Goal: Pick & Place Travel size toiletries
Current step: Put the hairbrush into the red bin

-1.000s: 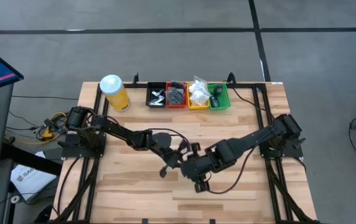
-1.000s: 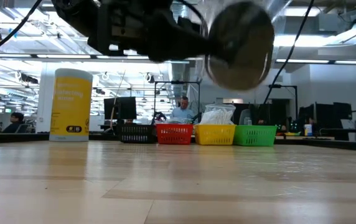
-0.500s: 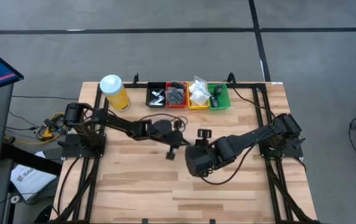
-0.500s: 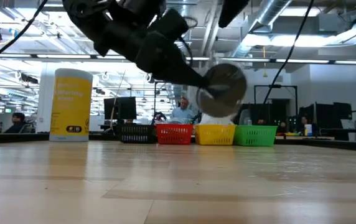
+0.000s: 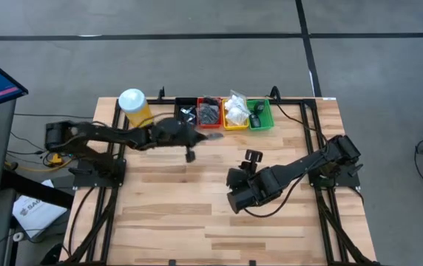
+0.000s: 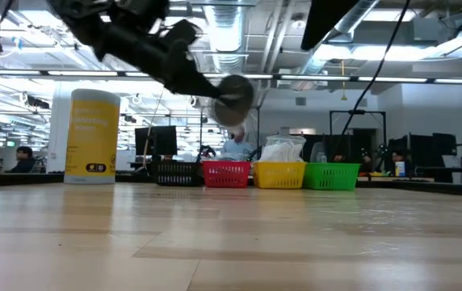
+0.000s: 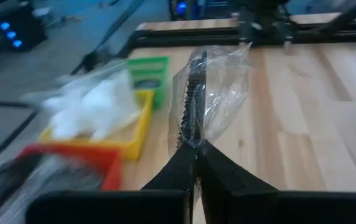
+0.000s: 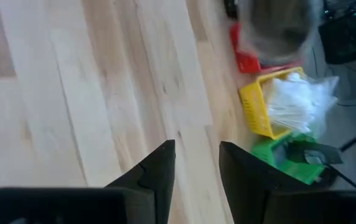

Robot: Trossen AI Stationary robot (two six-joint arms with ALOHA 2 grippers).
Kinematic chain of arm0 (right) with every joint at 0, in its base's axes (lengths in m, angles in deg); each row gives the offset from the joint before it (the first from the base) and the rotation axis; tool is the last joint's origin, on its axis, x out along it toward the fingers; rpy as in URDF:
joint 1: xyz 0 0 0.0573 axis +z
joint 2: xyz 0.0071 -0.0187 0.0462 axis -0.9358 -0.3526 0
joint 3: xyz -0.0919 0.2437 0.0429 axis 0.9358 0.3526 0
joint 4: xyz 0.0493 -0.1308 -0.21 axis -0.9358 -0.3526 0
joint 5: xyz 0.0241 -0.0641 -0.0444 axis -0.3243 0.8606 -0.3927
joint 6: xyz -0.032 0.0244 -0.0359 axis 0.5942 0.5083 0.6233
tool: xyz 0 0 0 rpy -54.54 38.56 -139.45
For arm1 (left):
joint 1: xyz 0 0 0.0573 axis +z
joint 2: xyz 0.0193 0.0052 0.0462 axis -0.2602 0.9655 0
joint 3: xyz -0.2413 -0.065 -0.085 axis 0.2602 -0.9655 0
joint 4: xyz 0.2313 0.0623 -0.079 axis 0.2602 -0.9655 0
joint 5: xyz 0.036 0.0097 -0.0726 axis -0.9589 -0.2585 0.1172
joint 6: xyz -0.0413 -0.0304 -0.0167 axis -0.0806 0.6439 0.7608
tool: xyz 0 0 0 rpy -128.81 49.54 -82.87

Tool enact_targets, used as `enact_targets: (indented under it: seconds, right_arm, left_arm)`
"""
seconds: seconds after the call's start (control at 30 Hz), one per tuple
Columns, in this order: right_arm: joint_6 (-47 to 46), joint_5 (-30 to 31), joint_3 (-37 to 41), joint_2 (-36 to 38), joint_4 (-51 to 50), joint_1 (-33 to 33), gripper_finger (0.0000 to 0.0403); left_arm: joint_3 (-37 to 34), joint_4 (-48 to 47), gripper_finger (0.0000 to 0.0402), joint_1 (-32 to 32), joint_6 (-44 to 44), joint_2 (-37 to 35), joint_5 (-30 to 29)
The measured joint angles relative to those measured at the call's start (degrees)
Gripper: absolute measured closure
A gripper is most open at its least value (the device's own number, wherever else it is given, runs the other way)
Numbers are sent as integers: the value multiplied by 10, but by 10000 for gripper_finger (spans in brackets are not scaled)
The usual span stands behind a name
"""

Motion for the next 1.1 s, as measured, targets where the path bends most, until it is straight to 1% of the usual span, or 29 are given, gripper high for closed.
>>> enact_targets:
  seconds: [0.1, 0.13, 0.2, 0.23, 0.43, 0.6, 0.7, 0.87, 1.0, 1.1]
  right_arm:
    - [-2, 5, 52, 20, 34, 0, 296]
    - [-1, 5, 71, 29, 54, -1, 299]
    - [-1, 6, 112, 57, 92, -4, 305]
    - [-4, 6, 134, 73, 99, -4, 308]
    - [2, 7, 264, 175, 240, -6, 321]
    - [9, 7, 352, 240, 310, -27, 326]
    - [10, 7, 385, 258, 343, -43, 327]
    - [11, 7, 418, 265, 354, -70, 327]
    - [14, 13, 431, 264, 358, -84, 327]
    - [22, 15, 457, 278, 375, -96, 327]
  left_arm:
    - [-10, -3, 400, 32, 12, -27, 0]
    - [-14, -18, 400, 43, 13, -34, 1]
    - [-13, -26, 400, 63, 13, -35, 13]
    - [-14, -27, 400, 72, 13, -34, 22]
    - [-13, -29, 400, 124, 22, -14, 60]
    - [2, -22, 400, 162, 56, 15, 70]
    - [21, -22, 400, 177, 79, 43, 84]
    - [60, -22, 400, 197, 133, 100, 85]
    - [80, -24, 400, 215, 190, 120, 85]
    - [92, -24, 400, 223, 219, 127, 109]
